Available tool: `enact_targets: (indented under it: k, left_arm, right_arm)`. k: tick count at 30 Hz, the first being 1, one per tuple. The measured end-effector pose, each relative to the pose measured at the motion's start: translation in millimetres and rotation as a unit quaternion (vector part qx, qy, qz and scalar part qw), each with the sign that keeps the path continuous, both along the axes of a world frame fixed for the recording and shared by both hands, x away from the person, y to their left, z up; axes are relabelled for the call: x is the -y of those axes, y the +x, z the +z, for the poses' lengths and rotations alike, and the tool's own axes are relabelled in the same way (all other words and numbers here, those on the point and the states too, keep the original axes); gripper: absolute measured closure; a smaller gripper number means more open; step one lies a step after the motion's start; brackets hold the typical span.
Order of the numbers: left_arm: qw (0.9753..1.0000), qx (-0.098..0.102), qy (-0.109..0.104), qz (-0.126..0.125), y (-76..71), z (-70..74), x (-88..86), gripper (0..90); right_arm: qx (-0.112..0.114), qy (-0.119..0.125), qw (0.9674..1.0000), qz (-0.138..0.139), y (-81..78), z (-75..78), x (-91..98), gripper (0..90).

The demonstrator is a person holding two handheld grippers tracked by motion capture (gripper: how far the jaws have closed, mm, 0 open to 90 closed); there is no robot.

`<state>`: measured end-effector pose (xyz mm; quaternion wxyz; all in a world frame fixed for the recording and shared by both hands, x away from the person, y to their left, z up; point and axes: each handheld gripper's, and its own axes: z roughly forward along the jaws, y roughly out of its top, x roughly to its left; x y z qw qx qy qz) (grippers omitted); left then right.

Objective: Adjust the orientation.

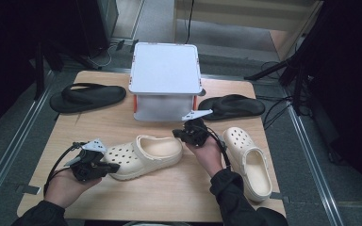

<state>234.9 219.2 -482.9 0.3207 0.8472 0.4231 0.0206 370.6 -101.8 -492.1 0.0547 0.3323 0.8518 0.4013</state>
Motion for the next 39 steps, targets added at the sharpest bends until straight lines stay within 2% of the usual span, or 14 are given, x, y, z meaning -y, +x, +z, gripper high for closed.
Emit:
enact_targets:
  k: [6,19,31,39]
  left_arm:
    - [1.0,-0.005,-0.007,0.0,0.3,-3.7,-1.3,90.0]
    - [1.0,0.003,-0.005,0.002,4.3,-6.0,0.6,90.0]
    - [0.9999,0.006,-0.011,0.008,13.9,-8.6,0.6,90.0]
    - [0.9996,0.01,-0.017,0.018,22.7,-10.4,-1.7,90.0]
  right_arm:
    - [0.001,-0.003,1.0,0.001,-1.3,-0.8,-1.7,90.0]
    - [0.0,-0.017,0.9998,0.007,-11.2,2.0,2.7,90.0]
    - [0.003,-0.02,0.9998,0.005,-33.4,2.8,13.0,90.0]
    - [-0.005,-0.014,0.9999,-0.002,-45.3,1.7,19.4,90.0]
